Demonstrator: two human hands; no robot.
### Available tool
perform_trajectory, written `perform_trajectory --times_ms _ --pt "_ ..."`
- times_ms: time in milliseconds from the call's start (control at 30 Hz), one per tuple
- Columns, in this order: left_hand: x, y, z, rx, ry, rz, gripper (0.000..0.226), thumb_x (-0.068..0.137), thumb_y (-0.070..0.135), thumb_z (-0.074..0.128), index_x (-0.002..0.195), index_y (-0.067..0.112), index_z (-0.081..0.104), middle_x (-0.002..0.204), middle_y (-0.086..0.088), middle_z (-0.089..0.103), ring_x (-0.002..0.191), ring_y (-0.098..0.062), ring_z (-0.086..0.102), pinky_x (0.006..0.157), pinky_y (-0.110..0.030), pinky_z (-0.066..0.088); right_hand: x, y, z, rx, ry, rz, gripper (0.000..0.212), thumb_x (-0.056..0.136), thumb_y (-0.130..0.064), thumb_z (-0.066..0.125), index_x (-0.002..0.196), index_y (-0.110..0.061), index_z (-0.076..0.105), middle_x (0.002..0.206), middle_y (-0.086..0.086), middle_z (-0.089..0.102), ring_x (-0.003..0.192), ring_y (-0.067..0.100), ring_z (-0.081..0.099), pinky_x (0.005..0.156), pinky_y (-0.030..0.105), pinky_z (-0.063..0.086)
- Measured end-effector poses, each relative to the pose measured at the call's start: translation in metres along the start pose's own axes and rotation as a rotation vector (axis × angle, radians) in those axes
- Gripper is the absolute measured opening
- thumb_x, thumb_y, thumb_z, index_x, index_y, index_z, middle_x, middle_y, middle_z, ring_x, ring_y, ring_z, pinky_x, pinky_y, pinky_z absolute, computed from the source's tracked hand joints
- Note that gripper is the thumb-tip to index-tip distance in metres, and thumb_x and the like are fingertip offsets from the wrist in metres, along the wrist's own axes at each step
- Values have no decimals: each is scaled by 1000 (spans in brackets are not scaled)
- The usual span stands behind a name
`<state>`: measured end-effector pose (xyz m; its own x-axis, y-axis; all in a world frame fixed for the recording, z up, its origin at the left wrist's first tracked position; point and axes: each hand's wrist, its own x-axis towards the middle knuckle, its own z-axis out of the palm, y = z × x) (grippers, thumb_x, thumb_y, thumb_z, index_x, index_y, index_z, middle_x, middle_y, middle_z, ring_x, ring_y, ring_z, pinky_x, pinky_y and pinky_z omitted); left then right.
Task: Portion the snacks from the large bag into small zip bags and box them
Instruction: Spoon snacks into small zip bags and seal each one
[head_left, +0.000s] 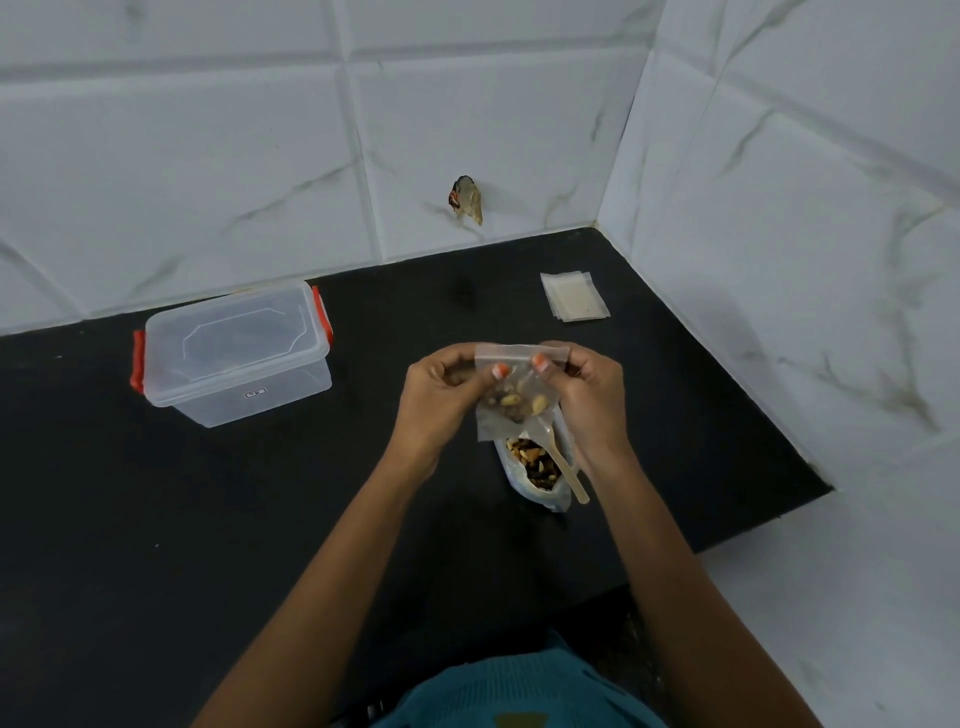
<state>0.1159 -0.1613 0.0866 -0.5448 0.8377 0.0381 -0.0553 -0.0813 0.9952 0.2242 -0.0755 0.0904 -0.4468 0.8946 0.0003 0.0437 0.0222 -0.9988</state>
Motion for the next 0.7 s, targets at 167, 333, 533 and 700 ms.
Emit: perform_trajectory --times_ms 167,333,533,700 --pt "-2 0 -1 -10 37 18 13 87 4 57 90 13 65 75 12 70 75 -1 66 65 -13 51 -3 -2 -5 56 -83 52 12 86 -2 57 88 -8 68 81 5 67 71 7 67 64 21 54" --pt "0 1 0 -12 99 15 14 87 5 58 89 16 66 78 7 68 72 -3 65 67 -17 53 -3 -1 -6 271 -193 161 11 83 -12 58 79 -13 68 84 8 67 87 23 64 83 42 51" --pt "-3 -1 5 60 55 29 12 85 7 61 88 17 67 78 10 70 77 -4 67 70 -18 54 -6 -1 -3 35 -136 100 13 80 -14 69 92 -9 68 83 4 69 78 12 68 65 23 56" --pt "-6 -1 7 44 10 23 14 85 8 61 91 18 67 89 4 69 82 -4 67 71 -17 53 -5 0 -2 -10 -60 43 9 81 -9 67 88 -3 68 78 3 67 72 5 66 61 18 53"
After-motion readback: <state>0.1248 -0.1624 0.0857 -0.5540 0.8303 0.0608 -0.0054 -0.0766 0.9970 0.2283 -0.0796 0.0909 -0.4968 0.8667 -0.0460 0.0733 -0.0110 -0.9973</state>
